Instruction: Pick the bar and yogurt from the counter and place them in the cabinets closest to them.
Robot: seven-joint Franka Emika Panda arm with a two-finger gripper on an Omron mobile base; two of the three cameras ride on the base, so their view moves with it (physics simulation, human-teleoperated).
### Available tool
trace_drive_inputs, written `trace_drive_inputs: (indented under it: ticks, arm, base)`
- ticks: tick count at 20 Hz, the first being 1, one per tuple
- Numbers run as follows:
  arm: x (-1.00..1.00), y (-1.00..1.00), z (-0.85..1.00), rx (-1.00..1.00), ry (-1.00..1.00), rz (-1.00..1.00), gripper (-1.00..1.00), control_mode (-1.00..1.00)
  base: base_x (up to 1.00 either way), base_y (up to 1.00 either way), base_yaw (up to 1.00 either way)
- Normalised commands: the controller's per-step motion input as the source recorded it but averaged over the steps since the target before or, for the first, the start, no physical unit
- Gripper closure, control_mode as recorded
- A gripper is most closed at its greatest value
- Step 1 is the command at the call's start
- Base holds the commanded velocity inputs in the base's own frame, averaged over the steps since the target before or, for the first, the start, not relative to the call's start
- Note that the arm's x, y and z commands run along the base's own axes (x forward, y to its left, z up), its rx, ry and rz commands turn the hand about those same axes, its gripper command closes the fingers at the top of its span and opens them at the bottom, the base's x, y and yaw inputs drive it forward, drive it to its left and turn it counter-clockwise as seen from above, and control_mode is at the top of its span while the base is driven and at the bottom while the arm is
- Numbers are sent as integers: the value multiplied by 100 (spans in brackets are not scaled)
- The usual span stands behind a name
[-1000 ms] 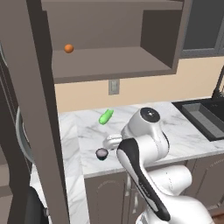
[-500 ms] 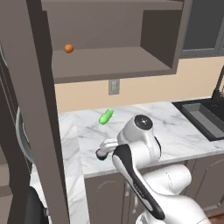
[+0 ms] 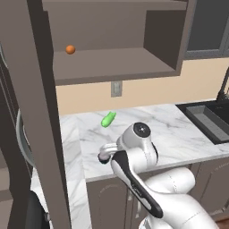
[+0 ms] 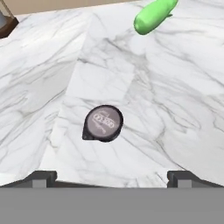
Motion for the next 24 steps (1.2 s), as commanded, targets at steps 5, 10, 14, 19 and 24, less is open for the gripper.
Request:
trace_drive_inputs:
  ticks: [5,10,14,19,24]
  arm:
    - [24,29,-12,0,0,0,-100,-100]
    - [19,21,-8,-2,0,0,-100,-100]
    - [0,1,0,0,0,0,-100,-100]
    - [4,0,-3,0,1,0,-100,-100]
    - [14,0,-13,0,3,0,-100,-100]
  base:
    - [0,0,0]
    - [0,0,0]
    - [0,0,0]
    - [0,0,0]
    - [0,0,0]
